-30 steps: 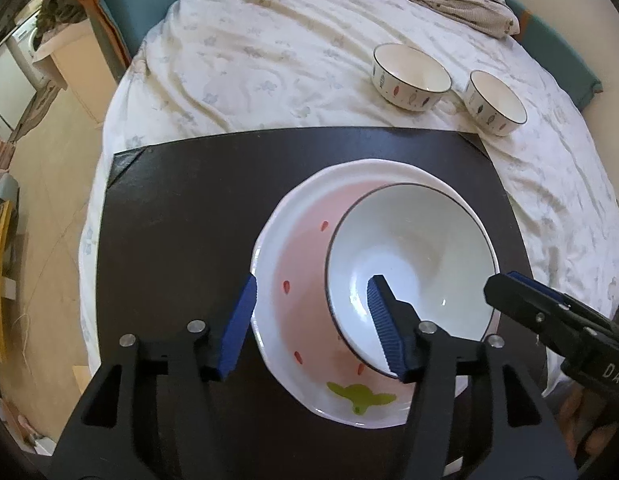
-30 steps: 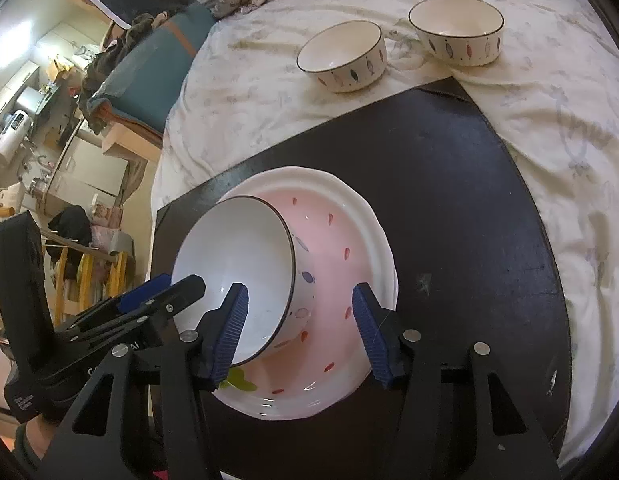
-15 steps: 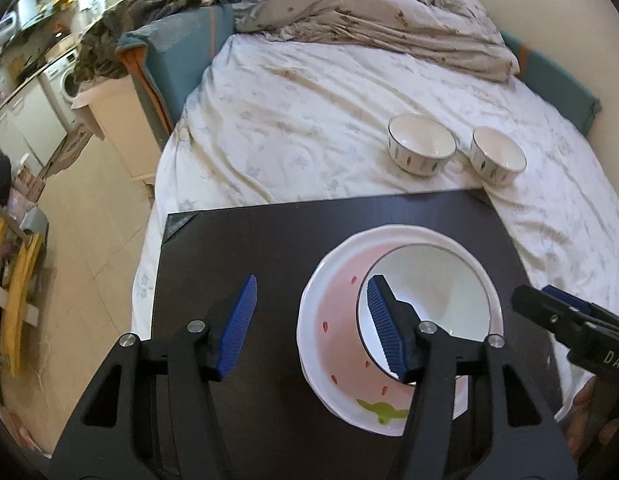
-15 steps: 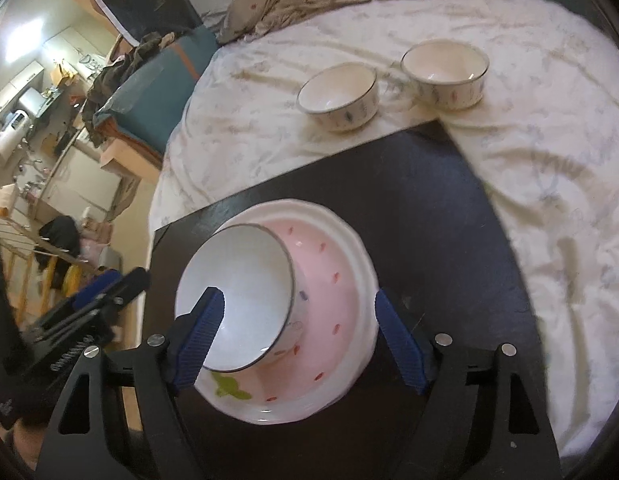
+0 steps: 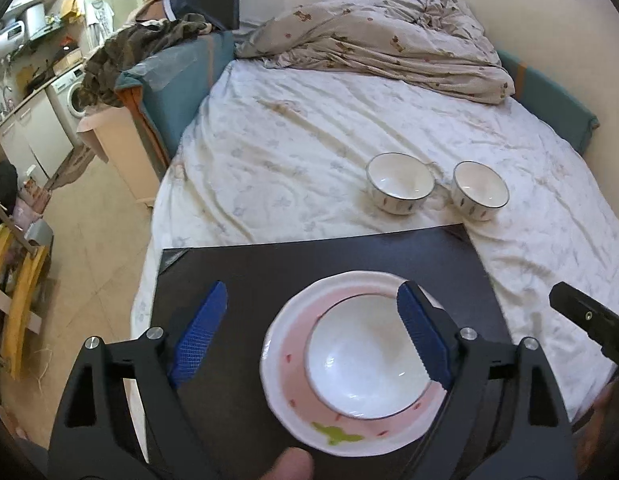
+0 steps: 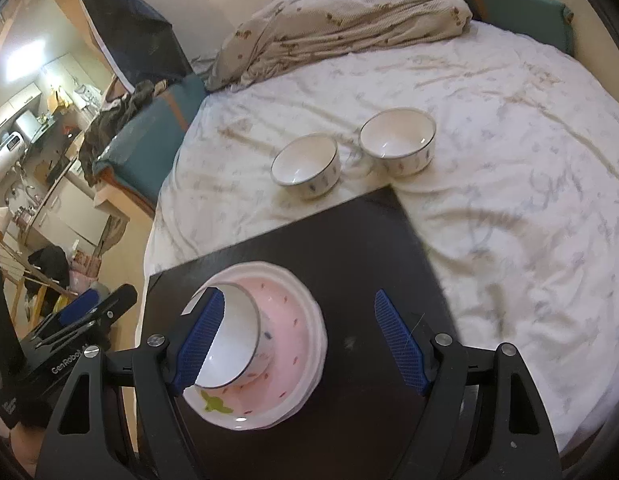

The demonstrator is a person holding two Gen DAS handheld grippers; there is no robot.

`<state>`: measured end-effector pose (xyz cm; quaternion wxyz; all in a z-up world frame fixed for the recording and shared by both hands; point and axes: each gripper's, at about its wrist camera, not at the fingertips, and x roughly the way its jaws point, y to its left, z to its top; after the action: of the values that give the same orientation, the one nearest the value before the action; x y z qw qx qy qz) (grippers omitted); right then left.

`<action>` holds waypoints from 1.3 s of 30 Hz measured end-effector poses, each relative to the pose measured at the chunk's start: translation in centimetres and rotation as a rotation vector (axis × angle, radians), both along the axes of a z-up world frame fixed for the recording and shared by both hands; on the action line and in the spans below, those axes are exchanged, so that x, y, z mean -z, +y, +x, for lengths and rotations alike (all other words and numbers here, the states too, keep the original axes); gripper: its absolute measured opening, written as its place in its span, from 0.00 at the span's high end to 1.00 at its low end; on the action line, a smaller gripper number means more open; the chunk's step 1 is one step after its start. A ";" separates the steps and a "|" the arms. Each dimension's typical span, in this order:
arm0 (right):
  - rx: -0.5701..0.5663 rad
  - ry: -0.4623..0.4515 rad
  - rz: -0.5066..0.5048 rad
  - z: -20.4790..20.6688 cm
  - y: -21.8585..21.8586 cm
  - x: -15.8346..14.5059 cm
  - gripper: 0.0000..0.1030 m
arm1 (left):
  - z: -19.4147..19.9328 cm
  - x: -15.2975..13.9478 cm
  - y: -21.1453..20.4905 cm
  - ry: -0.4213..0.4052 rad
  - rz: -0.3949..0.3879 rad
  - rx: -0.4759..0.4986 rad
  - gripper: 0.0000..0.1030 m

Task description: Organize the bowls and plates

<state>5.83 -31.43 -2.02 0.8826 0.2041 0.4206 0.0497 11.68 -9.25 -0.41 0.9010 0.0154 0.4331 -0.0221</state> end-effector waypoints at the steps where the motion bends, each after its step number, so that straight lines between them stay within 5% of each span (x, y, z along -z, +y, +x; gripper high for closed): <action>1: 0.009 0.000 -0.001 0.0 -0.5 -0.2 0.22 | 0.6 -0.2 -0.7 0.012 -0.001 0.020 0.17; 5: 0.048 -0.010 0.005 0.4 -2.8 -1.2 0.22 | 2.0 -1.2 -3.3 0.006 0.064 0.035 0.17; 11: 0.089 -0.050 0.002 3.0 -5.9 -3.3 0.22 | 4.9 -2.5 -5.5 0.045 -0.030 0.053 0.17; 14: 0.117 -0.058 -0.042 4.9 -7.4 -3.8 0.22 | 6.5 -2.1 -7.2 0.033 0.121 -0.005 0.17; 16: 0.148 -0.037 -0.014 6.3 -9.0 -3.4 0.22 | 7.5 -1.7 -8.2 0.047 0.153 0.001 0.16; 18: 0.187 -0.002 0.025 7.4 -10.6 -2.8 0.22 | 8.6 -1.5 -8.9 0.065 0.140 0.016 0.00; 24: 0.256 0.050 0.039 10.0 -13.5 -1.3 0.22 | 11.8 -0.1 -11.3 0.138 0.107 0.046 0.00; 31: 0.306 0.138 0.026 12.4 -15.8 1.2 0.22 | 14.6 2.4 -15.9 0.181 0.170 0.155 0.00; 34: 0.306 0.155 0.143 13.2 -17.2 2.4 0.22 | 15.9 2.9 -17.0 0.180 0.134 0.146 0.00; 39: 0.325 0.165 0.093 14.8 -17.7 3.1 0.19 | 19.0 4.7 -17.4 0.276 0.003 0.076 0.00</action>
<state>20.59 -49.13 -5.13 0.8310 0.3134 0.4505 -0.0908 30.73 -26.64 -5.10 0.8314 0.0300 0.5519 -0.0577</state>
